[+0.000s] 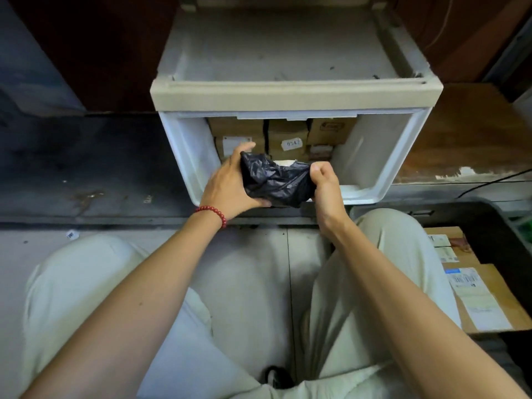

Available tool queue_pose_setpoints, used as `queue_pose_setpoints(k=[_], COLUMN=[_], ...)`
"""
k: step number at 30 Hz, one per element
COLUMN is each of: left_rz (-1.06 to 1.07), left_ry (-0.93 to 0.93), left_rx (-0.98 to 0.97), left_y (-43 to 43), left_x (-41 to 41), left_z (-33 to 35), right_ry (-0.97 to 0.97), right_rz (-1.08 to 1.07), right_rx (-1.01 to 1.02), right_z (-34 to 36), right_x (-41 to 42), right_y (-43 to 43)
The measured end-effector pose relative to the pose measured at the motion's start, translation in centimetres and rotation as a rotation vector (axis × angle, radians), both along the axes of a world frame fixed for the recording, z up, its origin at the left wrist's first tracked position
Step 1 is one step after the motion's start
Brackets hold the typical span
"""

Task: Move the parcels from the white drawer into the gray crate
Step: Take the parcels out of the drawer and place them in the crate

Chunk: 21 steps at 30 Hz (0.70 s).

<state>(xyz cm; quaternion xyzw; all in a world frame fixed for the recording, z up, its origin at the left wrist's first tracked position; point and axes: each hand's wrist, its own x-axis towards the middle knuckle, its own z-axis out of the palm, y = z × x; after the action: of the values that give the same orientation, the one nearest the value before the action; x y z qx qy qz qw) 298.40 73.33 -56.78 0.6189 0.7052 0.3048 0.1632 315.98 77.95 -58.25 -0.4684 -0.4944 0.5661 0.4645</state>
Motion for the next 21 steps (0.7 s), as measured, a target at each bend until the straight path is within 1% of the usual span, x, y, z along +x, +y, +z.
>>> queue_pose_setpoints(k=[1, 3, 6, 8, 9, 11, 12, 13, 14, 16, 19, 21], left_rz=[-0.006, 0.005, 0.077, 0.137, 0.149, 0.120, 0.087, 0.049, 0.013, -0.043, -0.135, -0.201], left_ry=[0.037, 0.104, 0.050, -0.021, -0.040, -0.004, 0.034, 0.069, 0.092, 0.083, -0.043, -0.058], left_rx=[-0.024, -0.012, 0.070, 0.147, 0.194, 0.285, 0.327, 0.357, 0.371, 0.331, 0.145, 0.046], left_y=[-0.7, -2.2, -4.6, -6.2, -6.9, -8.0, -8.4, -8.7, -8.9, -9.3, -9.8, -10.1], left_x=[-0.1, 0.0, 0.5, 0.7, 0.8, 0.8, 0.8, 0.7, 0.7, 0.5, -0.2, -0.6], left_z=[0.3, 0.6, 0.2, -0.1, -0.1, 0.2, 0.4, 0.7, 1.0, 1.1, 0.5, -0.2], right_ry=[0.024, 0.103, 0.192, 0.272, 0.271, 0.208, 0.221, 0.293, 0.381, 0.464, 0.393, 0.311], right_rz=[0.033, 0.088, 0.152, 0.212, 0.247, 0.314, 0.374, 0.436, 0.450, 0.378, 0.340, 0.355], right_rx=[-0.004, -0.043, -0.134, -0.289, -0.401, -0.662, -0.767, -0.835, -0.876, -0.867, -0.769, -0.713], right_z=[0.1, 0.5, 0.6, 0.2, -0.1, -0.4, -0.3, -0.1, 0.2, 0.6, 0.7, 0.8], right_x=[0.1, 0.4, 0.7, 0.9, 1.0, 1.3, 1.3, 1.2, 1.0, 0.6, 0.1, -0.1], right_y=[-0.2, -0.9, -1.8, -2.4, -2.9, -3.8, -4.4, -5.0, -5.5, -6.2, -6.9, -7.2])
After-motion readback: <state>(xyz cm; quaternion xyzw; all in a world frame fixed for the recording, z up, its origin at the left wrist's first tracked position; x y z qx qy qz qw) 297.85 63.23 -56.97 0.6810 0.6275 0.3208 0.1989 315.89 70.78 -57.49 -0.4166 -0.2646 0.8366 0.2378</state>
